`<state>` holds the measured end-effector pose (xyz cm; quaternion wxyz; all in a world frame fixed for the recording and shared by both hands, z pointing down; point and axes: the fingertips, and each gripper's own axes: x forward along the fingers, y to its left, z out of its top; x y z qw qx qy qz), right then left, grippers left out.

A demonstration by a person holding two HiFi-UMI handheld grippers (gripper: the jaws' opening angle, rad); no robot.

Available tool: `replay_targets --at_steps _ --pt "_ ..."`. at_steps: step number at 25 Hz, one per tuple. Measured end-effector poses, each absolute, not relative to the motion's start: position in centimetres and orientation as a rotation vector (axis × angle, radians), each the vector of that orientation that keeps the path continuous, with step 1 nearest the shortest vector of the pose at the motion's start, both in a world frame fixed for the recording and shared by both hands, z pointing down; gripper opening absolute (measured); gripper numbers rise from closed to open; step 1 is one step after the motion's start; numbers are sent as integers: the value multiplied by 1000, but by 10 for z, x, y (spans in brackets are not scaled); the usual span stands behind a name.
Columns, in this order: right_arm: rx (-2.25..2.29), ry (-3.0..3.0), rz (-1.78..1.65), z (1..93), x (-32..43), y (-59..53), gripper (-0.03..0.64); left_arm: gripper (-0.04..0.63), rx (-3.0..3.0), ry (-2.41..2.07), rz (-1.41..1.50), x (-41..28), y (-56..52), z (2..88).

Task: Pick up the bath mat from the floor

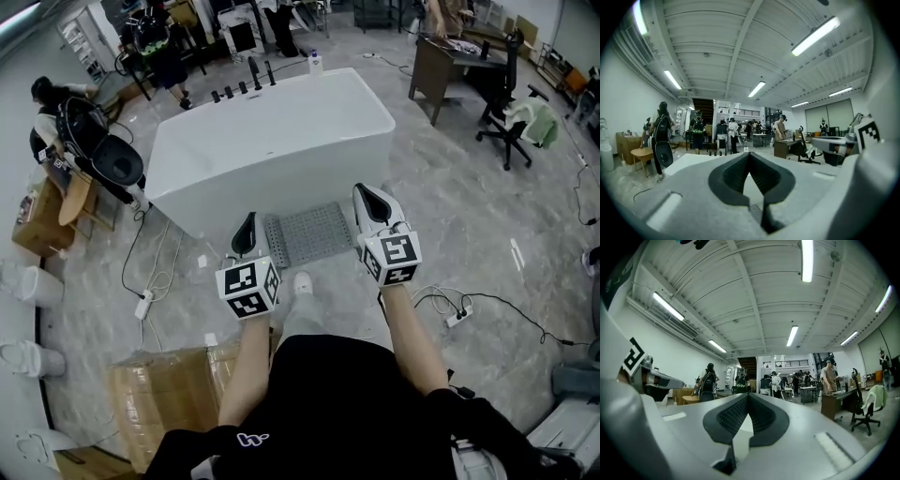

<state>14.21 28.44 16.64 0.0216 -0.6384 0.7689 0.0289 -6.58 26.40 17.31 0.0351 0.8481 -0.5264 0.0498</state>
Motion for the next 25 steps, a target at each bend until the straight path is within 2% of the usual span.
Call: replay_targets --at_steps 3,11,18,25 --pt "-2030 2401 96 176 151 269 6 -2 2551 -1625 128 -78 237 182" --pt "-2059 2397 59 192 156 200 6 -2 2581 -1503 150 -50 180 209" --pt "-2015 2452 -36 212 141 133 6 -2 2475 -1606 153 -98 109 215" --pt "-1919 2551 -34 206 105 59 8 -2 2427 -1604 182 -114 42 227"
